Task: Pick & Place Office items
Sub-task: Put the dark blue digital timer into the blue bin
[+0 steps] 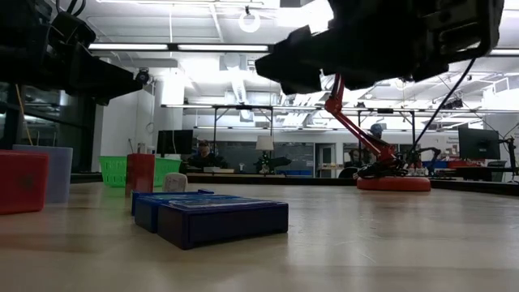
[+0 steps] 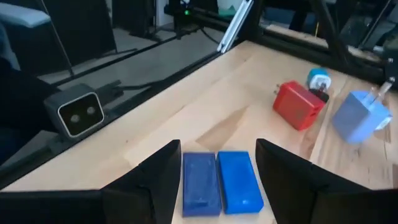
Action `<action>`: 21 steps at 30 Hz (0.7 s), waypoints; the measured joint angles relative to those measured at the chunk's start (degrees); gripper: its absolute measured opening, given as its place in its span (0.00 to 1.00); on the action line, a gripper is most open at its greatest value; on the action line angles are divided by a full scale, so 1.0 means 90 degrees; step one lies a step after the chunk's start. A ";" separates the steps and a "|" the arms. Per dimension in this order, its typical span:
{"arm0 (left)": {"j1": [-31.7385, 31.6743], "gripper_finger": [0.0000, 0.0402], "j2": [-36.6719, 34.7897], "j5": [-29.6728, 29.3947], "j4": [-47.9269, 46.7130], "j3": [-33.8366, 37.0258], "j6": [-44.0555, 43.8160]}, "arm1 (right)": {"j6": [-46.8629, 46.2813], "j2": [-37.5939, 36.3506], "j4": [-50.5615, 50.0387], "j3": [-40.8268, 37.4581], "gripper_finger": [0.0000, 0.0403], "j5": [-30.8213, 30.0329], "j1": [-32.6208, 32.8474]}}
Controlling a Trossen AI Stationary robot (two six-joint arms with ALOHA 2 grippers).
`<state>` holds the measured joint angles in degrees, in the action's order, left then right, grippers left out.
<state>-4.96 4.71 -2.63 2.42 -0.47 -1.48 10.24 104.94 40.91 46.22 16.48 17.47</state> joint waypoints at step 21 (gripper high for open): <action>-0.0002 0.50 0.0000 0.0000 0.0002 0.0000 0.0000 | -0.0447 0.0785 -0.0045 0.0001 0.48 -0.0219 0.0147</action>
<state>-4.97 4.71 -2.63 2.44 -0.47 -1.48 6.22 112.01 40.51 46.23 14.51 18.80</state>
